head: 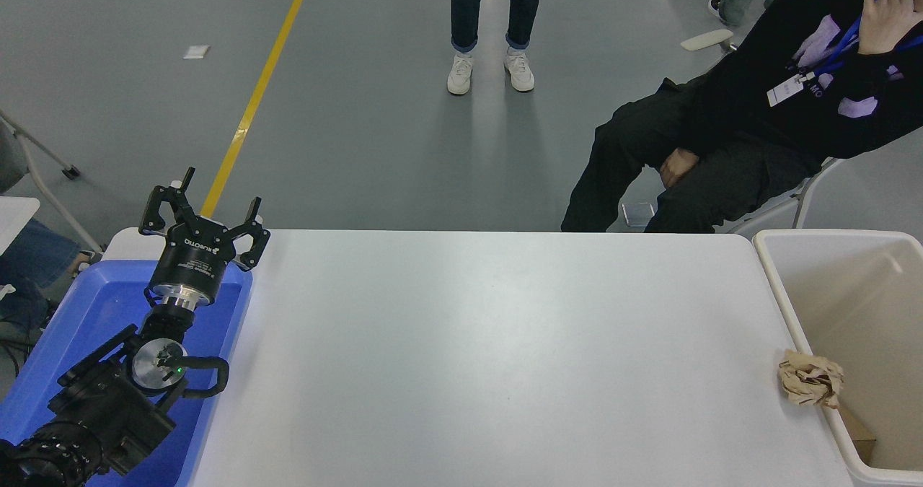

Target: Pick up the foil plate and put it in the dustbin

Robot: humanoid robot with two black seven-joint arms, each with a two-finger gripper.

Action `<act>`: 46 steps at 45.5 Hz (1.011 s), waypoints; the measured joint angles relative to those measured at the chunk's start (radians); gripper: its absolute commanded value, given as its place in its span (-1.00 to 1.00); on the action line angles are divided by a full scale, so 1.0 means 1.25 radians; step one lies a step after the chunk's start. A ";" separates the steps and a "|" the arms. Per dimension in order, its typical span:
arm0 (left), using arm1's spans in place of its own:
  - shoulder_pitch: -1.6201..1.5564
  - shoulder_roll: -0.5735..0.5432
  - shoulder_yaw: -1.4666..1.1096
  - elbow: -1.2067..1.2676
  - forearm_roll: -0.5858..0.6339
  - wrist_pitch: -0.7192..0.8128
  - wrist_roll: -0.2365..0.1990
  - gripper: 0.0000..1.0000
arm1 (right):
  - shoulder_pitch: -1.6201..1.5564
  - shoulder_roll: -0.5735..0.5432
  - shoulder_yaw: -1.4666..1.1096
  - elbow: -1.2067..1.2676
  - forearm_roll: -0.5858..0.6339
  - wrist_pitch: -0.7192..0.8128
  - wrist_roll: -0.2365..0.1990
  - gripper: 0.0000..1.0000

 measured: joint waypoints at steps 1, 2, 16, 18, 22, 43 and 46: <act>0.000 0.000 0.000 0.000 0.000 0.000 0.000 0.96 | 0.000 0.000 0.000 0.000 0.000 0.000 0.000 0.98; 0.000 0.000 0.000 0.000 0.000 0.000 0.000 0.96 | 0.000 0.000 0.000 0.000 0.000 -0.001 0.000 0.98; 0.000 0.000 0.000 0.000 0.000 0.000 0.000 0.96 | 0.032 -0.025 -0.003 0.083 0.000 -0.004 -0.001 1.00; 0.000 0.000 0.000 0.000 0.000 0.000 0.000 0.96 | 0.054 -0.048 -0.007 0.130 0.001 -0.001 -0.001 1.00; 0.000 0.000 0.000 0.000 0.000 0.000 0.000 0.96 | 0.115 -0.106 -0.025 0.246 0.001 0.003 -0.001 1.00; 0.001 0.000 0.001 0.000 0.001 0.000 0.001 0.96 | 0.799 -0.188 -0.590 0.921 -0.002 0.072 0.001 1.00; 0.001 0.000 0.001 0.000 0.001 0.000 0.001 0.96 | 0.900 -0.165 -0.642 0.989 -0.002 0.130 0.001 1.00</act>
